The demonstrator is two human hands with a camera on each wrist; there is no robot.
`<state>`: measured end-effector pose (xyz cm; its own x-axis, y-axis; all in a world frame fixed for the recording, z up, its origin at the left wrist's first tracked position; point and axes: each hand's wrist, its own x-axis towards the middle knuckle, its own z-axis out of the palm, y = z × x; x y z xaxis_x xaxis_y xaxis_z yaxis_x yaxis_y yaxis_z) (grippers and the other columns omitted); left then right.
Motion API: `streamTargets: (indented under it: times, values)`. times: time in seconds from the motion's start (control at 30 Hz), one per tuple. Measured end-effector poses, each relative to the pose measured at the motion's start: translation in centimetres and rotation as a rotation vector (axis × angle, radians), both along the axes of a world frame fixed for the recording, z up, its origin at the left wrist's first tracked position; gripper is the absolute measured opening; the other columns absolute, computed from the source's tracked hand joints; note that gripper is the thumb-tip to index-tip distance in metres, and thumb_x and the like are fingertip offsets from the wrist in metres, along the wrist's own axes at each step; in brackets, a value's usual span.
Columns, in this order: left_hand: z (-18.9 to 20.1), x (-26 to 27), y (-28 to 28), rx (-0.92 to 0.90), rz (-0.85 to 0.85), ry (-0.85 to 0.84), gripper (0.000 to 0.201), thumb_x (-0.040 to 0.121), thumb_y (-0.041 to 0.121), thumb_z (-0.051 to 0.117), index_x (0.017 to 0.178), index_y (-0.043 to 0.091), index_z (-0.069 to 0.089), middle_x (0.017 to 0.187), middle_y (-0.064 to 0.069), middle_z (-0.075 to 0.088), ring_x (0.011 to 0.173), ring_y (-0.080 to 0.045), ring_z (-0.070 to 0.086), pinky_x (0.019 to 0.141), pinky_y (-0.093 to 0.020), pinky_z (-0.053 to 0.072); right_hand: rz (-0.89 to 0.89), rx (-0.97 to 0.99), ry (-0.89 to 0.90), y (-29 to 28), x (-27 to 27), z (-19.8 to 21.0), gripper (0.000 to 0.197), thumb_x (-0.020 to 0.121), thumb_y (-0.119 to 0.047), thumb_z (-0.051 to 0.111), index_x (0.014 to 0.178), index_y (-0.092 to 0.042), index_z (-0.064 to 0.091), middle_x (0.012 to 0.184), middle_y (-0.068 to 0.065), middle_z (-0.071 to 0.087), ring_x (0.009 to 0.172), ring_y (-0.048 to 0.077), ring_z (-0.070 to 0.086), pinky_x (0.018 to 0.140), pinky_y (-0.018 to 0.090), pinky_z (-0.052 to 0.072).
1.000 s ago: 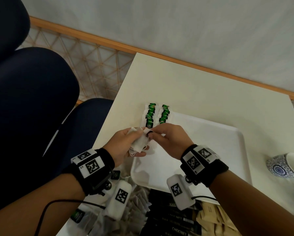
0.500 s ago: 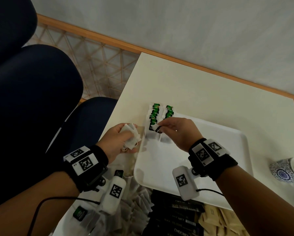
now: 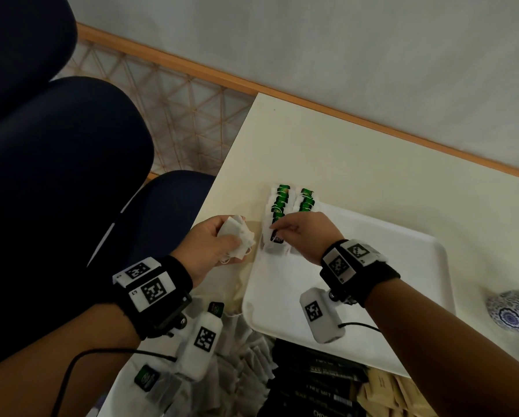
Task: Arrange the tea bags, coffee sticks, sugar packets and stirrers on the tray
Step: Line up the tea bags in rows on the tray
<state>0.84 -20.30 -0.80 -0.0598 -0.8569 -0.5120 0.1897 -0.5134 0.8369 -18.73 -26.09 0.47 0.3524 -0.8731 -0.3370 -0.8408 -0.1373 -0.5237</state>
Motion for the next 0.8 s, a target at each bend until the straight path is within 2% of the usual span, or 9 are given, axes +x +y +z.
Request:
streamTargets:
  times: [0.17, 0.27, 0.33, 0.43, 0.5, 0.6, 0.7, 0.8]
  values:
    - [0.0, -0.1, 0.0, 0.013, -0.023, -0.006, 0.026, 0.087, -0.003, 0.060, 0.104, 0.016, 0.062, 0.105, -0.010, 0.066, 0.086, -0.022, 0.068, 0.067, -0.031, 0.059, -0.026, -0.056, -0.004, -0.4, 0.0, -0.4, 0.025, 0.092, -0.021, 0.055, 0.112, -0.026, 0.068, 0.105, -0.005, 0.069, 0.093, 0.012, 0.061, 0.083, 0.027, 0.048]
    - [-0.1, -0.7, -0.1, 0.020, -0.020, -0.012, 0.020, 0.090, 0.004, 0.060, 0.108, 0.013, 0.060, 0.103, -0.011, 0.065, 0.082, -0.019, 0.066, 0.066, -0.032, 0.058, -0.011, -0.164, -0.067, 0.2, -0.2, -0.2, 0.027, 0.089, -0.028, 0.060, 0.117, -0.029, 0.063, 0.104, -0.010, 0.058, 0.088, 0.007, 0.054, 0.079, 0.025, 0.045]
    - [0.0, -1.1, -0.1, 0.037, -0.026, -0.003, 0.018, 0.094, 0.016, 0.056, 0.111, 0.010, 0.060, 0.106, -0.014, 0.066, 0.085, -0.022, 0.067, 0.067, -0.034, 0.059, 0.025, -0.227, -0.178, 1.0, -0.1, 0.2, 0.026, 0.086, -0.029, 0.065, 0.112, -0.030, 0.064, 0.100, -0.012, 0.058, 0.087, 0.006, 0.054, 0.079, 0.024, 0.046]
    - [0.2, -1.8, -0.2, 0.085, -0.072, 0.065, 0.038, 0.101, 0.036, 0.040, 0.116, 0.007, 0.061, 0.108, -0.018, 0.068, 0.093, -0.028, 0.068, 0.070, -0.037, 0.058, 0.188, -0.317, -0.233, 2.2, -0.1, 0.2, 0.029, 0.080, -0.034, 0.071, 0.108, -0.028, 0.067, 0.101, -0.009, 0.063, 0.093, 0.008, 0.056, 0.082, 0.024, 0.045]
    - [0.5, -2.3, -0.3, 0.107, -0.068, 0.122, 0.041, 0.102, 0.031, 0.035, 0.117, 0.001, 0.060, 0.108, -0.022, 0.067, 0.089, -0.027, 0.067, 0.070, -0.037, 0.058, 0.282, -0.365, -0.251, 2.8, -0.3, -0.2, 0.035, 0.076, -0.033, 0.076, 0.108, -0.024, 0.068, 0.104, -0.006, 0.065, 0.098, 0.010, 0.056, 0.086, 0.022, 0.043]
    - [0.7, -2.9, -0.2, 0.093, -0.091, 0.118, 0.033, 0.099, 0.020, 0.041, 0.117, 0.001, 0.060, 0.108, -0.021, 0.065, 0.084, -0.024, 0.065, 0.066, -0.032, 0.057, 0.342, -0.405, -0.258, 3.3, -0.8, -0.9, 0.035, 0.075, -0.027, 0.077, 0.109, -0.021, 0.069, 0.107, -0.003, 0.066, 0.103, 0.011, 0.054, 0.090, 0.020, 0.042]
    - [0.7, -3.3, 0.0, 0.071, -0.128, 0.082, 0.028, 0.099, 0.019, 0.043, 0.117, 0.003, 0.058, 0.100, -0.021, 0.067, 0.072, -0.024, 0.066, 0.061, -0.030, 0.056, 0.272, -0.391, -0.263, 3.6, -1.6, -0.9, 0.026, 0.078, -0.023, 0.067, 0.104, -0.025, 0.071, 0.100, -0.006, 0.068, 0.098, 0.013, 0.058, 0.082, 0.029, 0.050]
    - [0.6, -3.6, 0.3, 0.079, -0.148, 0.041, 0.021, 0.098, 0.016, 0.047, 0.114, 0.008, 0.058, 0.089, -0.014, 0.068, 0.067, -0.022, 0.065, 0.053, -0.027, 0.055, 0.234, -0.305, -0.330, 3.8, -2.2, -0.1, 0.015, 0.084, -0.029, 0.067, 0.097, -0.029, 0.074, 0.092, -0.009, 0.068, 0.087, 0.006, 0.058, 0.073, 0.021, 0.047]
